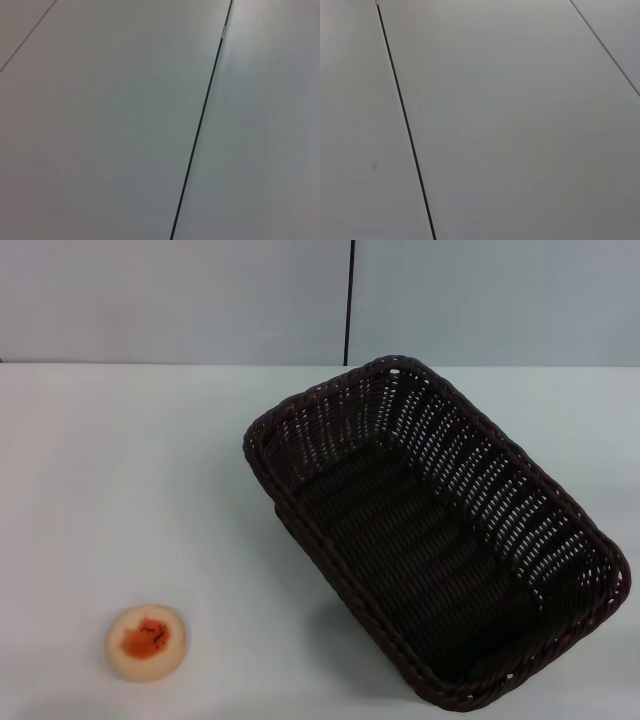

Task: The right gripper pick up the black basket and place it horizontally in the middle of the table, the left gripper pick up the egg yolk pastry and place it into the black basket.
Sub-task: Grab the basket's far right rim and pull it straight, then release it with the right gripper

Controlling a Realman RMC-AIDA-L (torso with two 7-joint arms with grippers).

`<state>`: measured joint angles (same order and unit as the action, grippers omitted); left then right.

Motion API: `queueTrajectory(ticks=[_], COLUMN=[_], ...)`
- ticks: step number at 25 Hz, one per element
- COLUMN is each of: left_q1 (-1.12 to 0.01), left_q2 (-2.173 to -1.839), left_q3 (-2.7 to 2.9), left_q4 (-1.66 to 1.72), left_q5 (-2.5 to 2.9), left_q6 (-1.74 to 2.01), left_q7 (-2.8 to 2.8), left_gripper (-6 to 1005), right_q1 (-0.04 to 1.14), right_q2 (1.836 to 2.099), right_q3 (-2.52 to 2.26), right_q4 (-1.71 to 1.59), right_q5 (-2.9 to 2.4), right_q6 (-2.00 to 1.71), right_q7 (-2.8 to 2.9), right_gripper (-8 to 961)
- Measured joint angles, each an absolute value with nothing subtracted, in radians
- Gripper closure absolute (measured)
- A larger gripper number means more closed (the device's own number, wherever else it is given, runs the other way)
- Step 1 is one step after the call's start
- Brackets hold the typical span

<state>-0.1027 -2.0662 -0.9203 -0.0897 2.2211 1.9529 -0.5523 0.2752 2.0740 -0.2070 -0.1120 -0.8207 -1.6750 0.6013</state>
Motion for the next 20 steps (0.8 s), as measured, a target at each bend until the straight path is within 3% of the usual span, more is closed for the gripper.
queueTrajectory(ticks=[3, 13, 20], left_q1=[-0.103, -0.106, -0.104], left_q2=[-2.066, -2.068, -2.068], left_q3=[-0.92, -0.921, -0.92], left_q4=[-0.092, -0.094, -0.094], left_q5=[2.221, 2.219, 2.219], left_q6=[1.953, 1.954, 1.951], left_q7=[-0.552, -0.555, -0.555], left_gripper=[1001, 878, 658], right_q1=[0.275, 0.275, 0.274], right_q2=[2.074, 2.074, 2.074], right_q3=[-0.207, -0.209, -0.219], right_q4=[-0.112, -0.112, -0.112], right_q5=[-0.821, -0.824, -0.83], right_q6=[-1.675, -1.675, -1.675], right_q7=[0.601, 0.601, 0.613], right_gripper=[669, 623, 591])
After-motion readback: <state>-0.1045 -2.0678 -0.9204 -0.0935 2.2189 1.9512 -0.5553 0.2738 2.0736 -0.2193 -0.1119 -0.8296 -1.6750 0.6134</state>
